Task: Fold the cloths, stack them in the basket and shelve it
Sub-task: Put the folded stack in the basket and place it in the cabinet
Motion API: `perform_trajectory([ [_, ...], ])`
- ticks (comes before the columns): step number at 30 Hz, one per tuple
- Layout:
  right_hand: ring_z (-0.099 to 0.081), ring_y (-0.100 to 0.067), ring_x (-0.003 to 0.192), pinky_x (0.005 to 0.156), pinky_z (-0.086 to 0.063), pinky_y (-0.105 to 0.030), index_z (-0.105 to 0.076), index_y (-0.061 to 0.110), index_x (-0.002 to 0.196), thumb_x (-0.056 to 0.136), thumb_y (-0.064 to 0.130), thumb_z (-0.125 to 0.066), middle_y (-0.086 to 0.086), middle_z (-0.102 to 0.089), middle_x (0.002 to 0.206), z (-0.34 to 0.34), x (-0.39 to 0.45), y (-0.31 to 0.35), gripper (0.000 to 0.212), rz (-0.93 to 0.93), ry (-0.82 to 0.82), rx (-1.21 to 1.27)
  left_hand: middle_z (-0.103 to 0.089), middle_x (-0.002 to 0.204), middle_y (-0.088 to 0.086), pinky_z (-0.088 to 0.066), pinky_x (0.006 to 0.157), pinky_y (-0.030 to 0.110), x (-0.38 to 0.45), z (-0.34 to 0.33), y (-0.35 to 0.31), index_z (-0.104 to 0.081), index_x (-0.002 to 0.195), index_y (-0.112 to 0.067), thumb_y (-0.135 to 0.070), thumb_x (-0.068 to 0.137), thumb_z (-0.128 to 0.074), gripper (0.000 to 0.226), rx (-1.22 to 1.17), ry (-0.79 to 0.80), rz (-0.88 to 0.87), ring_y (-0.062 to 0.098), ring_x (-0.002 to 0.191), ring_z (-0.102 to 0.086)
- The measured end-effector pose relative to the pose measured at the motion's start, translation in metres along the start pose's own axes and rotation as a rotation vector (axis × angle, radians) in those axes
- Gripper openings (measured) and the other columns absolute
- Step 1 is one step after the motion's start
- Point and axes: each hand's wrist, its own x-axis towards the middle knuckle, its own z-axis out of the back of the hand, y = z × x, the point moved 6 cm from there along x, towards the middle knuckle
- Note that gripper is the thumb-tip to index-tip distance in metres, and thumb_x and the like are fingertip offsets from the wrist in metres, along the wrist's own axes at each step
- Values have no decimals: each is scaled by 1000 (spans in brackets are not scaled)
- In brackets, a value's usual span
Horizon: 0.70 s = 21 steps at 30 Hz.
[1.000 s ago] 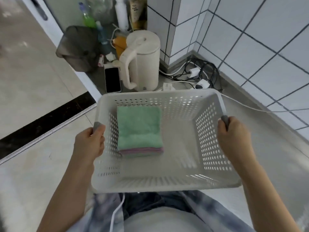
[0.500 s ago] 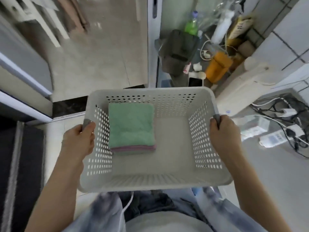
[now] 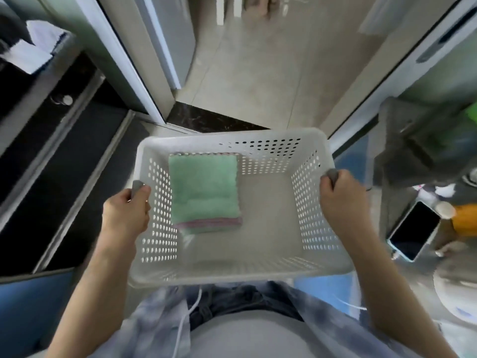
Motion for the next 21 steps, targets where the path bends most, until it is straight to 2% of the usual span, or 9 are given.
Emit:
perform_trajectory([
  [3, -53, -29, 71, 65, -44, -40, -48, 4, 89, 97, 30, -41, -8, -52, 73, -21, 43, 29, 27, 94, 91, -3, -43, 58, 0, -31, 42, 18, 7, 5, 0, -47, 62, -15, -25, 92, -56, 33, -31, -112, 45, 13, 46, -36],
  [6, -47, -27, 64, 64, -35, -34, -43, 6, 82, 97, 28, -43, -3, -46, 68, -38, 88, 70, 27, 244, 147, -27, -44, 60, 0, -32, 46, 22, 11, 8, -2, -49, 65, -15, -24, 93, -54, 29, -97, -213, 94, 12, 46, -36],
  [11, -49, -34, 72, 64, -32, -33, -42, 5, 78, 98, 27, -41, -2, -41, 68, -75, 139, 158, 30, 519, 226, -68, -43, 57, -2, -31, 46, 24, 19, 27, 2, -49, 67, -17, -20, 92, -54, 26, -239, -383, 145, 13, 47, -34],
  [16, -43, -29, 65, 60, -27, -31, -37, 9, 71, 97, 26, -43, 1, -36, 61, -134, 146, 247, 31, 699, 325, -112, -41, 55, -1, -28, 39, 18, 34, 66, 13, -48, 63, -16, -16, 91, -54, 28, -360, -553, 184, 11, 44, -33],
  [21, -45, -29, 67, 62, -31, -31, -47, 2, 78, 96, 25, -44, -7, -47, 68, -195, 129, 336, 30, 800, 401, -121, -41, 55, -1, -27, 42, 21, 64, 117, 28, -46, 64, -15, -16, 90, -55, 28, -453, -673, 244, 12, 44, -32],
])
